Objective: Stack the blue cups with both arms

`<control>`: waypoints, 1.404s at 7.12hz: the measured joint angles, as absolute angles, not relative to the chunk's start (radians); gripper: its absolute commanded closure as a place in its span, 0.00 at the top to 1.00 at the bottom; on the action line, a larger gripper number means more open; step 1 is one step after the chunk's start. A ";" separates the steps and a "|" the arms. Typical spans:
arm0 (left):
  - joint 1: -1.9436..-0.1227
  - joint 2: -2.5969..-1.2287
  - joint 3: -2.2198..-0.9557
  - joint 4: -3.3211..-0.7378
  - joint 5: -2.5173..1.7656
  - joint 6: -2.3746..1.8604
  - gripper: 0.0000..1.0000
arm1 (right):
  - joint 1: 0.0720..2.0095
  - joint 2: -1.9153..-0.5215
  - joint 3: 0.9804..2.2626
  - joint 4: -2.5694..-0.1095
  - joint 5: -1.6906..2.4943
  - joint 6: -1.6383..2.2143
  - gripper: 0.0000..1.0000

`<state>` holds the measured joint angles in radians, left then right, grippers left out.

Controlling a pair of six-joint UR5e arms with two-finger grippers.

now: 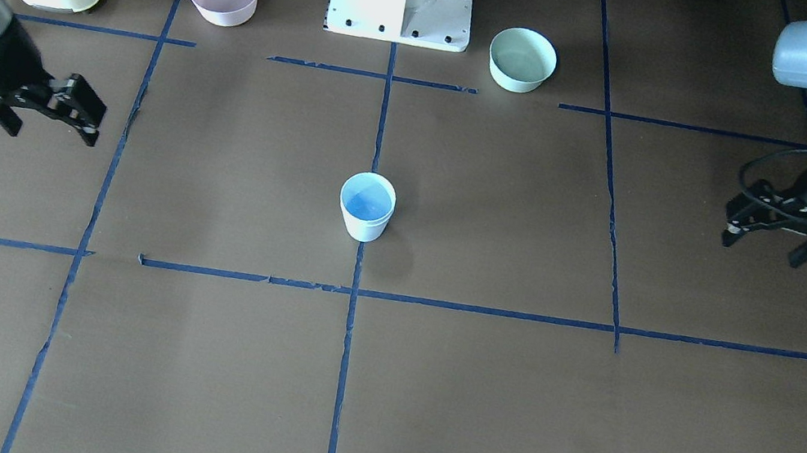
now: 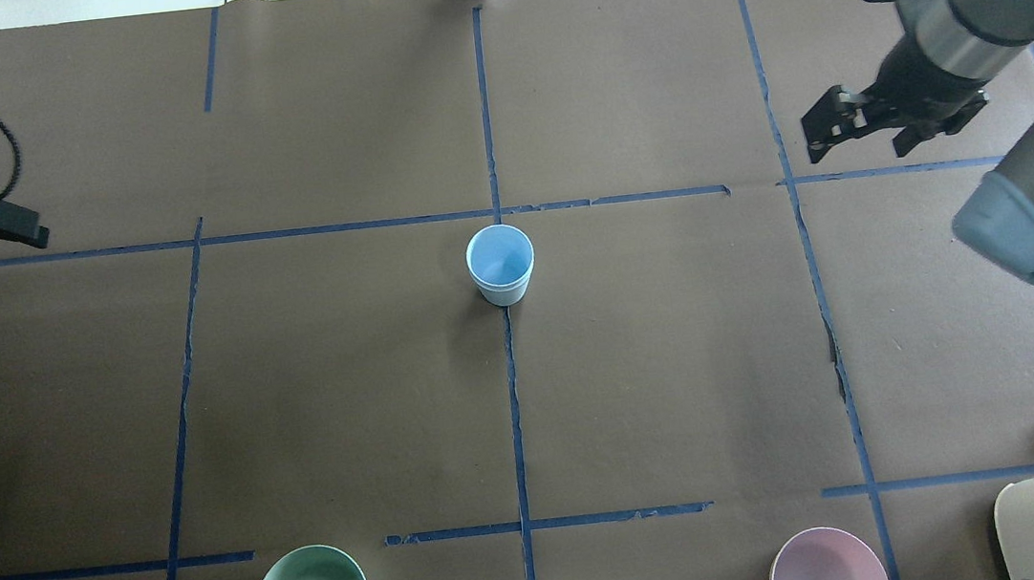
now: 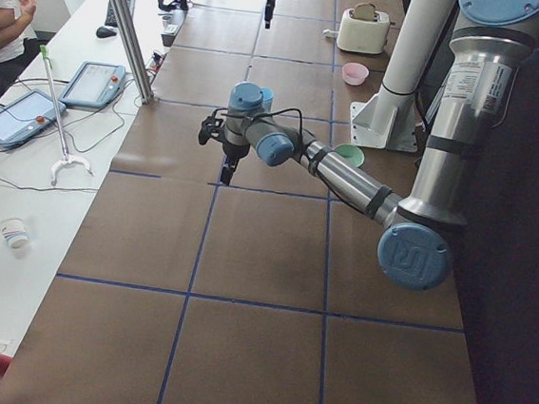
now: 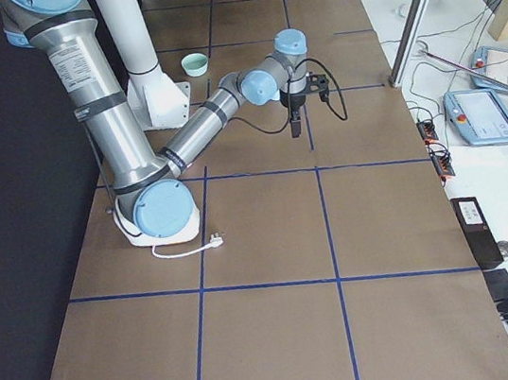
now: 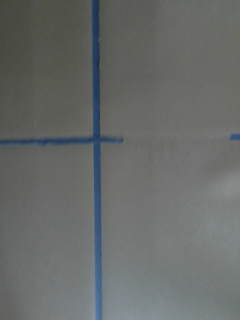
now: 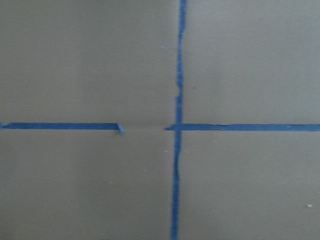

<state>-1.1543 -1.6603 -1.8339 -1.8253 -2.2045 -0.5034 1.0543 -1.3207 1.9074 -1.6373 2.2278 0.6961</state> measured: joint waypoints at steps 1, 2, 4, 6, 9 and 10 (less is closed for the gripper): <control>-1.261 -1.634 -1.766 -1.824 -2.234 -0.306 1.00 | 1.150 -1.394 1.886 -1.638 2.277 0.514 1.00; -1.365 -1.627 -1.686 -1.815 -2.245 -0.122 1.00 | 1.227 -1.451 1.853 -1.638 2.307 0.353 1.00; -1.529 -1.654 -1.581 -1.678 -2.254 0.180 1.00 | 1.369 -1.519 1.745 -1.637 2.346 0.048 1.00; -1.606 -1.678 -1.567 -1.470 -2.326 0.314 1.00 | 1.461 -1.531 1.621 -1.637 2.373 -0.143 1.00; -1.610 -1.649 -1.563 -1.404 -2.407 0.284 1.00 | 1.487 -1.563 1.584 -1.635 2.371 -0.186 1.00; -1.602 -1.636 -1.563 -1.408 -2.413 0.215 1.00 | 1.488 -1.571 1.582 -1.634 2.358 -0.187 1.00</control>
